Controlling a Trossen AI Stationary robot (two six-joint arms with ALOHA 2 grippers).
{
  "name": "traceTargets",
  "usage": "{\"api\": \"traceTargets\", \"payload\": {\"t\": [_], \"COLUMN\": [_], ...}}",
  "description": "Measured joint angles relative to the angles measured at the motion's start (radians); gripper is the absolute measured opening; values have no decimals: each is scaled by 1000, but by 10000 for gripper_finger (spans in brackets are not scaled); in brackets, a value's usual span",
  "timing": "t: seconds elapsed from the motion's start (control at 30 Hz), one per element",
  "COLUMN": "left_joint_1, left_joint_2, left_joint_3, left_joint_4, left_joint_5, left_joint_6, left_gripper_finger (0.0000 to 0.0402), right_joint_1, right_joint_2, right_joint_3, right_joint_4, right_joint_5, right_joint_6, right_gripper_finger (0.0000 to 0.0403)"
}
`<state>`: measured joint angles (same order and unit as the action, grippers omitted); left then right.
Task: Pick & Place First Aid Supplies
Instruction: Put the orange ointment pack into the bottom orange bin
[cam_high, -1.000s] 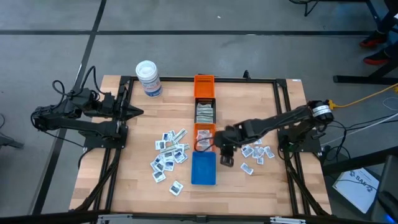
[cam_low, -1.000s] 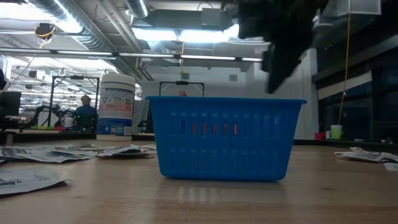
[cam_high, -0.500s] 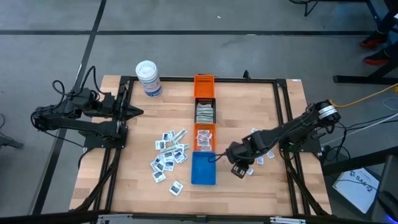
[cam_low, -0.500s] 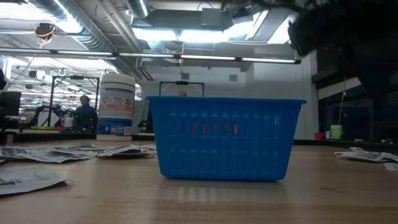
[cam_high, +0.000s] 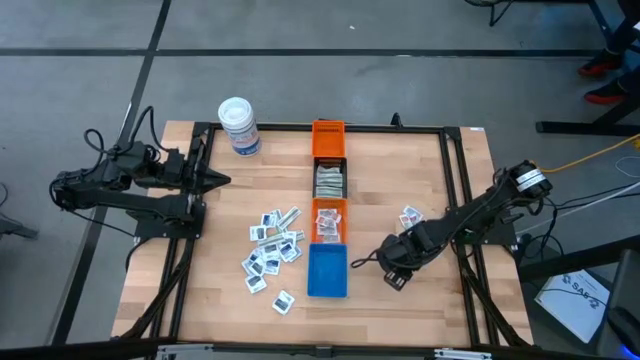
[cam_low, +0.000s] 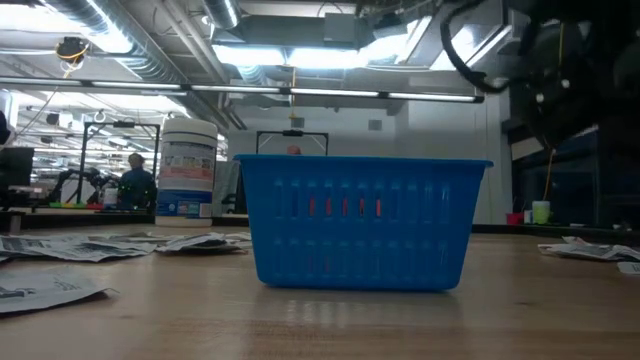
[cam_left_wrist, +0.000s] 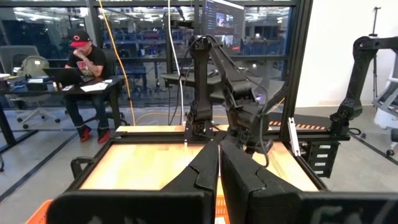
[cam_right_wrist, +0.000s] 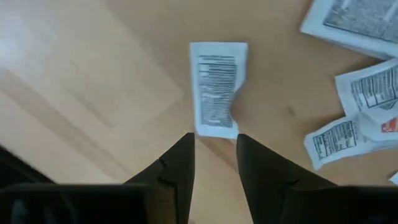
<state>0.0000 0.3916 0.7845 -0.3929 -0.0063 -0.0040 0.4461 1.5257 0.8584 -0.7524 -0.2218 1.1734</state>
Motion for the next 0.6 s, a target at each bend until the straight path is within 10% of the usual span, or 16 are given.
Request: {"api": "traceTargets", "payload": {"t": [0.6], "left_joint_1": [0], "left_joint_2": [0], "left_joint_3": [0], "left_joint_4": [0], "left_joint_5": [0], "left_joint_6": [0], "left_gripper_finger": [8], "right_joint_1": [-1], "right_joint_2": [2], "right_joint_3": [-131], "right_joint_4": [195], "right_joint_5": [-28], "right_joint_6": [5], "right_gripper_finger": [109]}}
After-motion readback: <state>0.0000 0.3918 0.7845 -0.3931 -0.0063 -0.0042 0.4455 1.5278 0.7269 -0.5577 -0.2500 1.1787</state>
